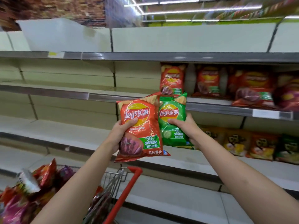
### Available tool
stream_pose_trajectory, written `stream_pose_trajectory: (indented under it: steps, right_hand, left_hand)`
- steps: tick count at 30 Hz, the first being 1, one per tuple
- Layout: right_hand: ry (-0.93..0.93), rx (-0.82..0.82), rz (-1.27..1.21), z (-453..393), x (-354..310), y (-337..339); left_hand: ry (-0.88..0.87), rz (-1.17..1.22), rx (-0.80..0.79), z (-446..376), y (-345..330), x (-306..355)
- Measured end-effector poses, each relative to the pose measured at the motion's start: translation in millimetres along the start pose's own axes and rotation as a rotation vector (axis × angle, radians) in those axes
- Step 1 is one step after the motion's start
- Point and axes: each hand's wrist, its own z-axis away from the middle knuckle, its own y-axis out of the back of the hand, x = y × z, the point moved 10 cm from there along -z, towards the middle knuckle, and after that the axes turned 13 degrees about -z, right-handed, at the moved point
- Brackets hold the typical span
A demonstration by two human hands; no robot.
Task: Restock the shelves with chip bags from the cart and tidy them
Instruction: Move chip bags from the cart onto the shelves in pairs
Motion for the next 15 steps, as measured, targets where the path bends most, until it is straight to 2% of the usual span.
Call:
stream_pose_trajectory:
  steps: [6, 15]
  right_hand:
    - [0.02, 0.088, -0.015, -1.3, -13.7, 69.9]
    - [0.066, 0.15, -0.013, -12.2, -33.9, 164.4]
  left_hand:
    - [0.006, -0.022, -0.104, -24.4, -72.1, 2.5]
    - [0.014, -0.033, -0.127, -50.9, -174.1, 2.1]
